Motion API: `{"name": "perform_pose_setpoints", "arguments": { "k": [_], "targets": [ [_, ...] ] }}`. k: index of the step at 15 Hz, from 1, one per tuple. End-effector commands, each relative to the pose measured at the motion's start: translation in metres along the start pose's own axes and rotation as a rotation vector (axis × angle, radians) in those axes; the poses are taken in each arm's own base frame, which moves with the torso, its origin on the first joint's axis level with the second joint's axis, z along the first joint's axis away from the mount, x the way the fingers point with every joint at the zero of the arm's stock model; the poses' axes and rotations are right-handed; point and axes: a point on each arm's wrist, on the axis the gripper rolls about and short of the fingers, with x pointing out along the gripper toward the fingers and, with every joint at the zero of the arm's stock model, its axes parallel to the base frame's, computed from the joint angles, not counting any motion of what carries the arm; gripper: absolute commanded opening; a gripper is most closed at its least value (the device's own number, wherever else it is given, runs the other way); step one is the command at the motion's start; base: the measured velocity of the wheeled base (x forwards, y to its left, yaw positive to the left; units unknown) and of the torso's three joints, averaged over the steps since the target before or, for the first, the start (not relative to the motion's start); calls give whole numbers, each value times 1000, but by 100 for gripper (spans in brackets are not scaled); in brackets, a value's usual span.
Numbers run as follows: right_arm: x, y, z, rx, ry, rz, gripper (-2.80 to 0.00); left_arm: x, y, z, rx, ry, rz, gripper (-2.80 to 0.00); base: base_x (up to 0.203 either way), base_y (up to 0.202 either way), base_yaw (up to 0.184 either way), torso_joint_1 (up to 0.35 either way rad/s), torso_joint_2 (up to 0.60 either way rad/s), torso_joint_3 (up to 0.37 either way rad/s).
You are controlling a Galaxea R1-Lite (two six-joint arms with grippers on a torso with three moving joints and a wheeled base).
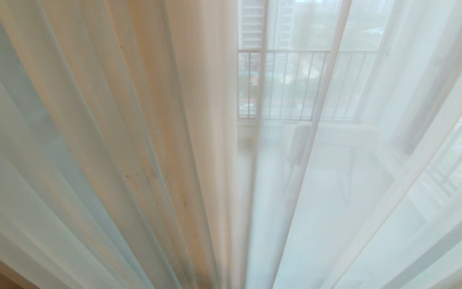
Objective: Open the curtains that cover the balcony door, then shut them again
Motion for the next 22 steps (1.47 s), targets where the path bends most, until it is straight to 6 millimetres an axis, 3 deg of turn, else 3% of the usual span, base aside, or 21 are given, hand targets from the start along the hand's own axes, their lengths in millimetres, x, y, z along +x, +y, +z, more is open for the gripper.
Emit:
{"name": "perform_pose_setpoints", "arguments": {
  "k": [1, 22],
  "targets": [
    [0, 0, 0, -2, 1, 1, -280, 0, 0, 0, 0, -4, 1, -280, 0, 0, 0, 0, 0, 0],
    [0, 0, 0, -17, 0, 2, -280, 0, 0, 0, -1, -4, 1, -280, 0, 0, 0, 0, 0, 0]
  ]
}}
